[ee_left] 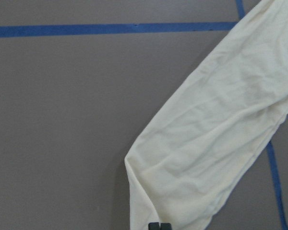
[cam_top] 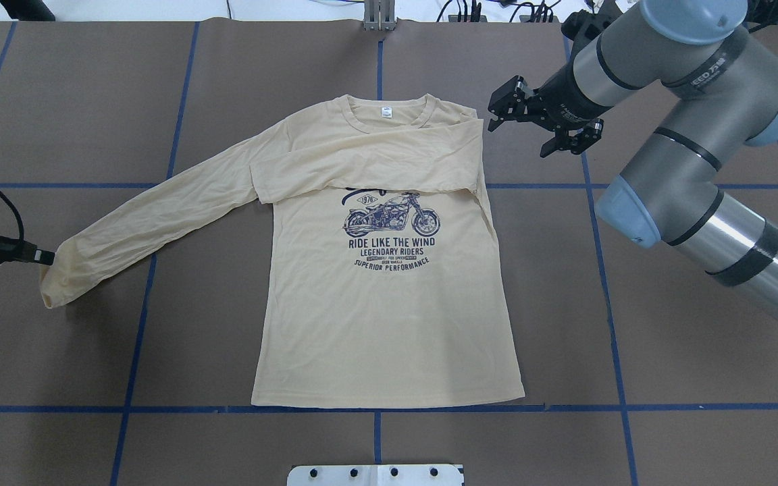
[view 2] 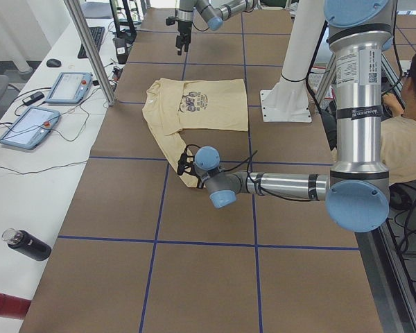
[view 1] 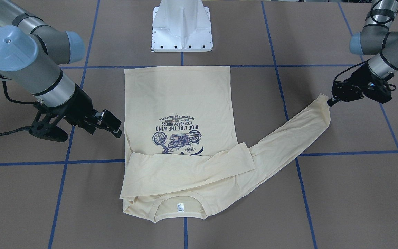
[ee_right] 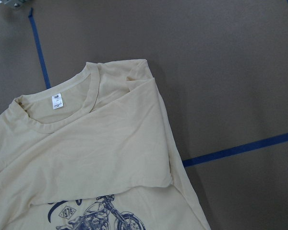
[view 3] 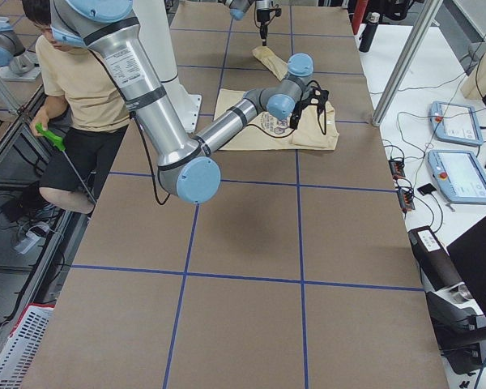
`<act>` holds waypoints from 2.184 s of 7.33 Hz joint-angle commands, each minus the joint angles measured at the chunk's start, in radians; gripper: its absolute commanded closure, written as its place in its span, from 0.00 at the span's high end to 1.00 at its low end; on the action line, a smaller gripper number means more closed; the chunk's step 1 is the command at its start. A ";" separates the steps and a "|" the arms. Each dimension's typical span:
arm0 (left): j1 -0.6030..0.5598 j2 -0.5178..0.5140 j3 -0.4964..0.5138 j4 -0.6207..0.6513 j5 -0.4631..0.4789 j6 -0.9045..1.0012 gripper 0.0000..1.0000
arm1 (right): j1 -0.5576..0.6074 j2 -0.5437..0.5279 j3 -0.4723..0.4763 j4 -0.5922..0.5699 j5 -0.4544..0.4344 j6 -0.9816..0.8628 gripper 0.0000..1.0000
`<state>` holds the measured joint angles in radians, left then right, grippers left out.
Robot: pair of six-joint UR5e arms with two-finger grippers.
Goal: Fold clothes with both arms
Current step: 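Grasp the other sleeve cuff with the left gripper and lift it, then lay the sleeve across the shirt body with the left gripper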
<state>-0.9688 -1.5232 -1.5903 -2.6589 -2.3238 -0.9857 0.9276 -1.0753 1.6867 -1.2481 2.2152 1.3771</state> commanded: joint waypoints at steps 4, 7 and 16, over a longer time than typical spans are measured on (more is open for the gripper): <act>0.077 -0.629 -0.014 0.421 0.103 -0.596 0.00 | 0.112 -0.143 0.027 0.003 0.052 -0.168 1.00; 0.156 -0.927 0.145 0.476 0.207 -0.755 0.00 | 0.135 -0.163 0.027 0.003 0.052 -0.187 1.00; 0.354 -1.126 0.368 0.462 0.524 -0.808 0.01 | 0.135 -0.167 0.018 0.001 0.046 -0.211 1.00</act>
<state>-0.6234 -2.6391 -1.2348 -2.1936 -1.8135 -1.7885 1.0632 -1.2403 1.7044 -1.2465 2.2612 1.1658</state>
